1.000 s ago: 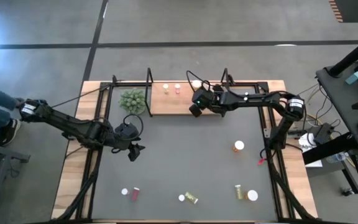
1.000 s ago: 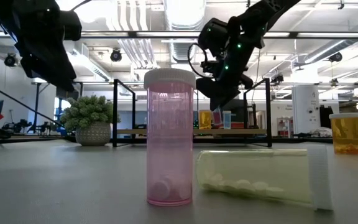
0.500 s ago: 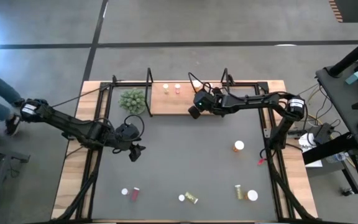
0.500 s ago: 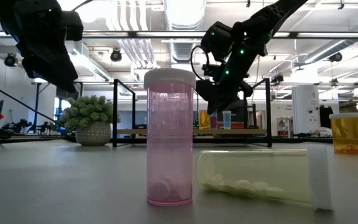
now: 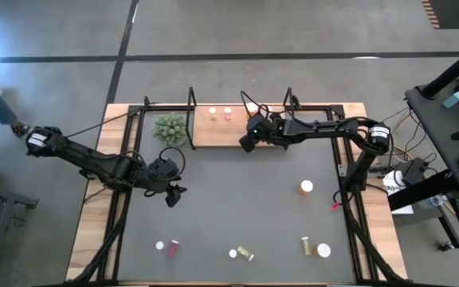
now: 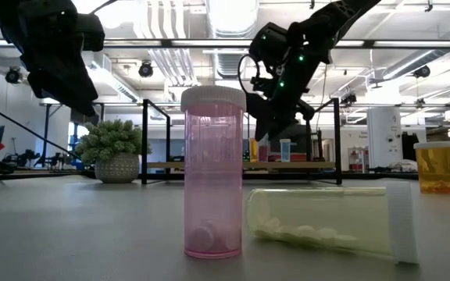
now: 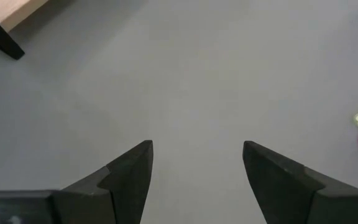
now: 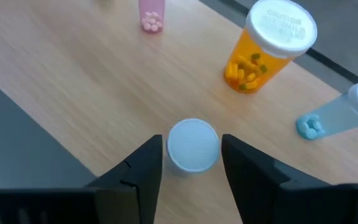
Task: Pick and place medicine bottles onto shelf by color
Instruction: Put the top blue pill bottle on the shelf aligned with the other blue pill bottle
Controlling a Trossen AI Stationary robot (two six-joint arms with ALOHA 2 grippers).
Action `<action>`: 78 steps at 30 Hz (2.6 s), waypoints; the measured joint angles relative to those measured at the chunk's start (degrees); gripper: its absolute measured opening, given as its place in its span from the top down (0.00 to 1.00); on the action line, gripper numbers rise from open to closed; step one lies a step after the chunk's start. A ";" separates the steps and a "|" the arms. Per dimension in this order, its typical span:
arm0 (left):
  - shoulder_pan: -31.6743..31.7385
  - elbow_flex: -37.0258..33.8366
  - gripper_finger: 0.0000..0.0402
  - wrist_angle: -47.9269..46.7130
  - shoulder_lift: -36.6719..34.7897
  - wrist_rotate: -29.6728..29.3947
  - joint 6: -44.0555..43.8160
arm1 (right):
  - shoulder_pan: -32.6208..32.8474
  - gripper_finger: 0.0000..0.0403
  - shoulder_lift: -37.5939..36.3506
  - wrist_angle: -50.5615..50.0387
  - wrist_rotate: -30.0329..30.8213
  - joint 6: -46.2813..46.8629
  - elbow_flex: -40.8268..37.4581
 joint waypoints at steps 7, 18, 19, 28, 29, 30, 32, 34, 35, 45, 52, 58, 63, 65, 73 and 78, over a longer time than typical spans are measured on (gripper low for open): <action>0.01 -0.02 0.42 -0.02 0.01 0.02 0.05 | 0.00 0.50 -0.28 -1.87 -0.71 -0.01 0.09; 0.00 -0.02 0.42 0.00 -0.01 0.43 0.02 | -0.87 0.40 -1.03 -21.37 -12.30 -0.17 11.39; 0.01 -0.02 0.42 -0.02 -0.02 0.46 0.02 | -1.15 0.40 -1.03 -21.93 -13.93 -0.49 12.51; 0.02 0.28 0.42 0.24 0.00 0.63 -0.21 | -6.32 0.40 -1.03 -24.52 -23.73 -6.53 19.25; 0.02 0.28 0.42 0.35 0.00 0.66 -0.50 | -6.94 0.40 -1.03 -24.61 -23.78 -7.02 19.45; 0.02 0.28 0.42 0.34 0.00 0.66 -1.22 | -7.50 0.40 -1.03 -24.60 -23.80 -7.14 19.62; 0.02 0.28 0.42 0.45 0.00 0.68 -1.51 | -8.47 0.40 -1.03 -24.66 -24.32 -7.14 19.67; 0.02 0.28 0.42 0.70 0.00 0.67 -1.53 | -9.15 0.40 -0.65 -24.66 -26.34 -7.11 19.53; 0.02 0.28 0.42 1.06 0.00 0.68 -1.55 | -9.26 0.40 -0.32 -24.69 -27.47 -7.09 19.51; 0.01 0.28 0.42 3.25 0.02 0.68 -1.53 | -9.66 0.40 2.92 -25.16 -29.74 -13.18 20.52; 0.02 0.26 0.42 3.24 0.02 0.66 -1.43 | -9.90 0.40 5.14 -25.29 -29.33 -14.79 20.63; 0.00 0.24 0.42 3.17 0.02 0.66 -1.43 | -9.97 0.40 6.47 -24.99 -28.81 -15.95 20.63; 0.02 0.22 0.42 2.96 0.02 0.66 -1.39 | -10.01 0.41 6.47 -24.75 -28.72 -16.56 20.63; 0.02 0.22 0.42 2.93 0.02 0.66 -1.22 | -10.01 0.43 6.60 -24.74 -28.72 -16.45 20.63; 0.00 0.20 0.42 2.93 0.02 0.66 -1.03 | -9.88 0.44 9.90 -25.04 -28.74 -15.86 20.57; 0.01 0.20 0.42 2.93 0.02 0.66 -1.05 | -9.86 0.46 10.67 -25.13 -28.79 -15.97 20.57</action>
